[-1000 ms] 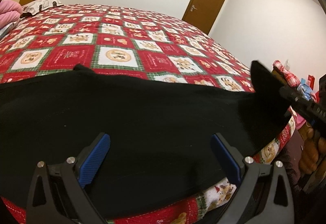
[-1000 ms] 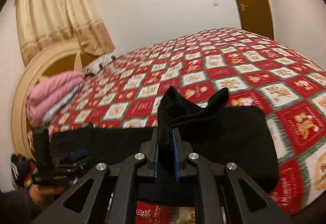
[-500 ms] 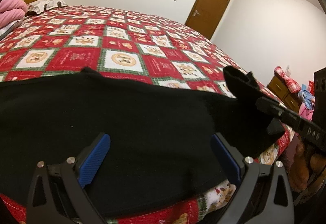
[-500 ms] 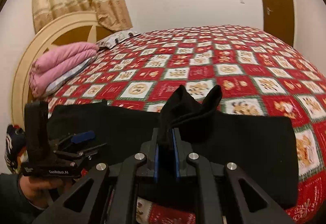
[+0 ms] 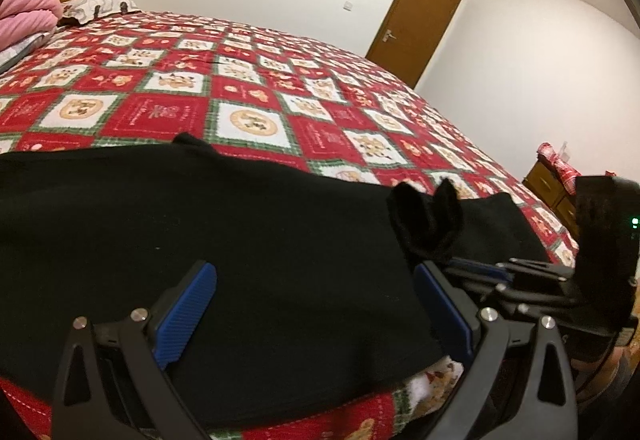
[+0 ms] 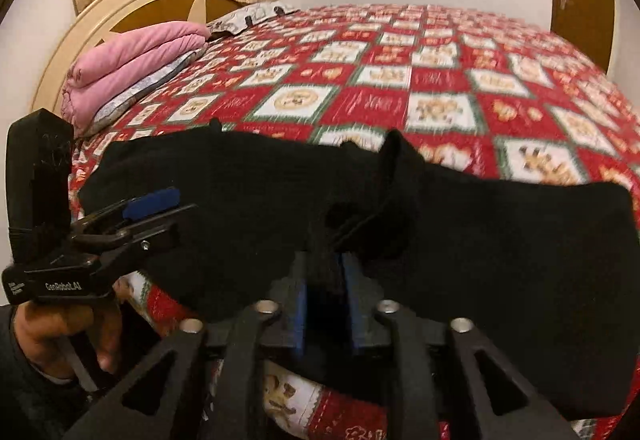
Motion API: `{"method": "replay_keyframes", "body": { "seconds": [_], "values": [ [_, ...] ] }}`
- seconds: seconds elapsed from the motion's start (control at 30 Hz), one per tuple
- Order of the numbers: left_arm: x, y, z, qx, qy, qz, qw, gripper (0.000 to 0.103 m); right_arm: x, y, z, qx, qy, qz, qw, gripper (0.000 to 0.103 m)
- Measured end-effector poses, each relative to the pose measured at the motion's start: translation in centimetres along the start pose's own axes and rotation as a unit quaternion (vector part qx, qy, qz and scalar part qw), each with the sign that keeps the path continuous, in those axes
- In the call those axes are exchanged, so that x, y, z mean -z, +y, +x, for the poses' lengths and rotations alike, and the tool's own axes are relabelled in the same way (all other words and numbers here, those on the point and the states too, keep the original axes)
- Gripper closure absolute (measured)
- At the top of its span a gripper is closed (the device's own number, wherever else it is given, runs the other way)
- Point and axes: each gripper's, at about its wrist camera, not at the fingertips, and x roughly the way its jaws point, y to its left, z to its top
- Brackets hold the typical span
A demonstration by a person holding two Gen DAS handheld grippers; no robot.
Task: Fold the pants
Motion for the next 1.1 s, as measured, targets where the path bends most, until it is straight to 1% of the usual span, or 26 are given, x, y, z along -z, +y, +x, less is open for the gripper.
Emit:
{"method": "replay_keyframes", "body": {
  "seconds": [0.03,0.1,0.2,0.3,0.37,0.4,0.43,0.47,0.53,0.6,0.63,0.7,0.73,0.77,0.83,0.93,1.03,1.1],
  "values": [
    [0.0,-0.1,0.1,0.005,0.002,0.0,1.0,0.001,0.1,-0.1,-0.4,-0.009,0.0,-0.002,1.0,0.048],
    [-0.1,-0.6,0.3,0.014,0.009,0.0,0.9999,0.001,0.1,-0.2,-2.2,-0.017,-0.01,-0.015,1.0,0.048],
    [-0.4,-1.9,1.1,0.041,0.023,0.009,0.9989,0.001,-0.4,-1.7,-5.3,-0.002,-0.047,-0.008,0.999,0.048],
    [-0.8,-3.6,2.6,0.077,0.044,0.012,0.996,0.003,-1.1,-4.9,-7.5,0.024,-0.09,0.048,0.994,0.047],
    [-1.0,-4.4,3.7,0.097,0.058,0.011,0.9936,0.005,-1.1,-7.2,-8.1,0.037,-0.107,0.095,0.989,0.047],
    [-1.2,-5.0,4.4,0.104,0.062,0.013,0.9925,0.008,-0.9,-8.8,-8.3,0.042,-0.112,0.13,0.984,0.047],
    [-1.5,-5.6,5.2,0.104,0.069,0.02,0.9919,0.01,-0.8,-9.8,-8.4,0.045,-0.114,0.149,0.981,0.047],
    [-1.8,-6.2,5.9,0.098,0.073,0.029,0.9921,0.014,-0.6,-11.1,-8.6,0.053,-0.118,0.176,0.976,0.047],
    [-2.3,-7.1,6.9,0.089,0.074,0.041,0.9924,0.018,-0.4,-12.6,-8.9,0.064,-0.125,0.203,0.969,0.047],
    [-2.8,-7.9,7.5,0.093,0.078,0.049,0.9914,0.037,-0.3,-13.5,-9.1,0.069,-0.132,0.218,0.964,0.047],
    [-3.0,-8.3,7.9,0.098,0.084,0.05,0.9904,0.042,-0.2,-14.0,-9.2,0.073,-0.136,0.226,0.962,0.047],
    [-2.9,-8.6,8.5,0.106,0.101,0.047,0.988,0.069,0.0,-14.5,-9.4,0.077,-0.141,0.235,0.959,0.047],
    [-2.8,-8.6,8.6,0.102,0.103,0.048,0.9883,0.076,0.1,-14.7,-9.5,0.077,-0.143,0.24,0.957,0.047],
    [-2.7,-8.5,8.6,0.1,0.103,0.05,0.9884,0.087,0.3,-15.0,-9.6,0.077,-0.145,0.243,0.956,0.047],
    [-2.7,-8.0,8.3,0.108,0.105,0.042,0.9877,0.089,0.5,-15.4,-10.0,0.081,-0.152,0.251,0.953,0.047],
    [-3.0,-6.9,6.9,0.112,0.102,0.03,0.9881,0.091,0.8,-15.6,-10.4,0.082,-0.162,0.256,0.95,0.047],
    [-3.2,-5.9,5.3,0.104,0.089,0.022,0.9903,0.091,0.7,-15.3,-10.5,0.082,-0.164,0.252,0.95,0.047],
    [-3.3,-5.2,4.6,0.103,0.084,0.012,0.9911,0.091,0.6,-14.8,-10.3,0.08,-0.162,0.245,0.953,0.047]
  ]
}}
